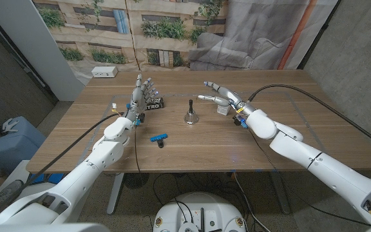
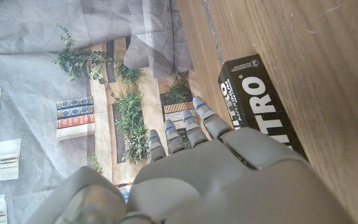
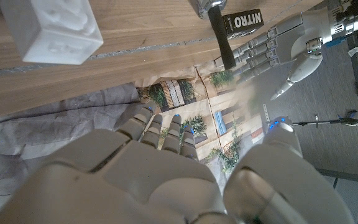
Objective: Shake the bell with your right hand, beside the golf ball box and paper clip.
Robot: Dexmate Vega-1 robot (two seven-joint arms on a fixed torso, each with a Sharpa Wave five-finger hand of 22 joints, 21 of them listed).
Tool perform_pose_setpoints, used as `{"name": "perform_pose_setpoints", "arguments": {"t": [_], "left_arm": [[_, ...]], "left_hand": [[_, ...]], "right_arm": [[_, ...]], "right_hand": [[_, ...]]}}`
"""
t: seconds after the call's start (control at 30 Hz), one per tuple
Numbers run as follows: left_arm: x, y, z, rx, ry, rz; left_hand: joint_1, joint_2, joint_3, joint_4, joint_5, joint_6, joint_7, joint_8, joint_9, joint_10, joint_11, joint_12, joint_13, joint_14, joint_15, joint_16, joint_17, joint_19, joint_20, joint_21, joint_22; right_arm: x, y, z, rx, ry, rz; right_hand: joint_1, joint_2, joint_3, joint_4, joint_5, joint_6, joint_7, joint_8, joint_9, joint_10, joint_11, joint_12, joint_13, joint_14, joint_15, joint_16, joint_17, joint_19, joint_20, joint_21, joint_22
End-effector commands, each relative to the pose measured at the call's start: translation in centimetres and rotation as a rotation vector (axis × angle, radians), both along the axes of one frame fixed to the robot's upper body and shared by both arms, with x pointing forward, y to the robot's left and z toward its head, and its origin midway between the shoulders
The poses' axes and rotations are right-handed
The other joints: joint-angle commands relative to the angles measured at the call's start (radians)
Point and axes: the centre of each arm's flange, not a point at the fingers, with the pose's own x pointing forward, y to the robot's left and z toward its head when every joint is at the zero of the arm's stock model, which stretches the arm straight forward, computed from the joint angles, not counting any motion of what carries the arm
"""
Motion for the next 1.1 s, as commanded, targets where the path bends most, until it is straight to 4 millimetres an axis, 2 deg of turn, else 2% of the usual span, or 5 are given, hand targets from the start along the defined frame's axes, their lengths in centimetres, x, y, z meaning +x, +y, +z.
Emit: {"name": "perform_pose_setpoints", "arguments": {"t": [0.03,0.23,0.6,1.1], "left_arm": [[0.0,0.0,0.0,0.0,0.0,0.0],[0.0,0.0,0.0,0.0,0.0,0.0],[0.0,0.0,0.0,0.0,0.0,0.0],[0.0,0.0,0.0,0.0,0.0,0.0]], "left_hand": [[-0.001,0.012,0.0,0.007,0.007,0.0,-0.006,0.006,0.004,0.003,-0.007,0.006,0.005,0.009,-0.098,0.006,0.005,0.008,0.001,0.007,0.006],[-0.001,0.012,0.0,0.007,0.007,0.0,-0.006,0.006,0.004,0.003,-0.007,0.006,0.005,0.009,-0.097,0.006,0.005,0.008,0.001,0.007,0.006],[-0.001,0.012,0.0,0.007,0.007,0.0,-0.006,0.006,0.004,0.004,-0.007,0.006,0.005,0.009,-0.099,0.006,0.005,0.008,0.002,0.007,0.006],[-0.001,0.012,0.0,0.007,0.007,0.0,-0.006,0.006,0.004,0.003,-0.007,0.006,0.005,0.009,-0.098,0.006,0.005,0.007,0.002,0.007,0.006]], "right_arm": [[0.9,1.4,-1.0,-0.043,0.01,0.005],[1.4,1.9,-1.7,-0.052,-0.003,0.009],[2.5,2.8,-3.0,-0.054,-0.024,-0.002],[3.7,3.3,-4.3,-0.032,-0.024,-0.017]], "right_hand": [[0.012,-0.002,0.005,-0.006,0.005,-0.007,-0.002,0.001,0.002,0.028,-0.002,0.016,0.002,-0.001,0.008,0.007,0.0,-0.008,0.001,0.003,0.005],[0.021,0.0,0.009,-0.01,0.006,-0.007,-0.003,0.005,0.003,0.036,-0.004,0.017,0.002,0.002,0.004,0.01,-0.002,-0.009,0.001,0.005,0.005],[0.069,-0.002,0.026,-0.032,0.014,0.039,-0.015,0.031,0.003,0.07,-0.015,0.021,0.002,0.034,-0.013,0.027,-0.015,0.015,-0.003,0.015,0.005],[0.103,-0.008,0.035,-0.03,0.026,0.13,-0.03,0.064,0.006,0.163,-0.034,0.037,0.005,0.11,-0.047,0.056,-0.03,0.085,-0.014,0.027,0.005]]}}
